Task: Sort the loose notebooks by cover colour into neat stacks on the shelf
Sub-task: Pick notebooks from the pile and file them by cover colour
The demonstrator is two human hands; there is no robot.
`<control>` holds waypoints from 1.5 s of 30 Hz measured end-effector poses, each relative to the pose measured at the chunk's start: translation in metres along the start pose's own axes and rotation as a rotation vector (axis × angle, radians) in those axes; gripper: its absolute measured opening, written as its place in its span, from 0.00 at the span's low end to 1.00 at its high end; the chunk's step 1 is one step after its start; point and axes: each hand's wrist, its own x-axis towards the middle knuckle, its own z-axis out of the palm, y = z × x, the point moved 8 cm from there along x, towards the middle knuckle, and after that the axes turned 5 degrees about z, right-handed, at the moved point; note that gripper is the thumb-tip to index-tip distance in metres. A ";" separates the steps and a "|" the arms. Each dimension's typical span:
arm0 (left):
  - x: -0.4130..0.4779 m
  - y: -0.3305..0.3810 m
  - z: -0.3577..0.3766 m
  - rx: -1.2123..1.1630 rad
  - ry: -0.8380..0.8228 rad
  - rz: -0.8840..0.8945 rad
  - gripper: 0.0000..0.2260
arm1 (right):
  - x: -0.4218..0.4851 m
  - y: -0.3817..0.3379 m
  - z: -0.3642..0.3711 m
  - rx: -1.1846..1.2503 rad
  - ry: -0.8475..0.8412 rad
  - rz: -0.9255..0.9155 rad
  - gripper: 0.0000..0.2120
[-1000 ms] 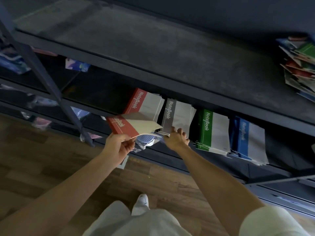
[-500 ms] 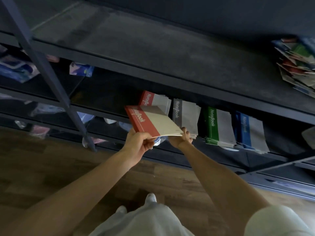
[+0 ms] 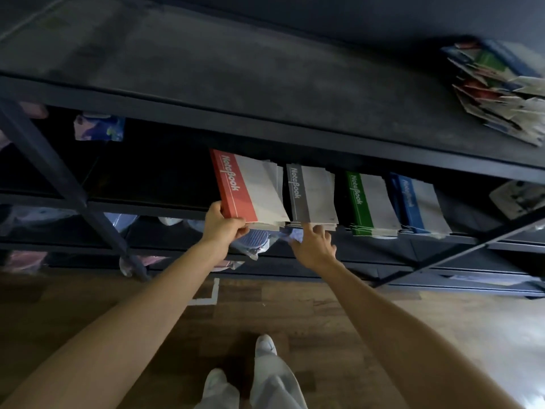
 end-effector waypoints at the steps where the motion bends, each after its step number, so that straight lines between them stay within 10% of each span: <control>1: 0.008 -0.002 0.001 0.049 0.005 0.023 0.22 | 0.004 0.002 0.001 -0.005 0.006 0.005 0.24; 10: 0.058 -0.034 0.016 0.665 -0.041 0.273 0.38 | 0.038 -0.003 0.016 -0.071 0.045 -0.012 0.29; 22: 0.074 -0.048 0.023 1.358 0.025 0.452 0.34 | 0.064 -0.015 0.030 -0.131 0.039 -0.064 0.32; 26: 0.050 -0.058 0.077 1.643 -0.246 0.689 0.33 | 0.066 -0.013 0.034 -0.124 0.047 -0.066 0.31; 45: 0.051 -0.058 0.075 1.805 -0.309 0.494 0.32 | 0.053 0.007 0.017 -0.222 0.079 -0.113 0.31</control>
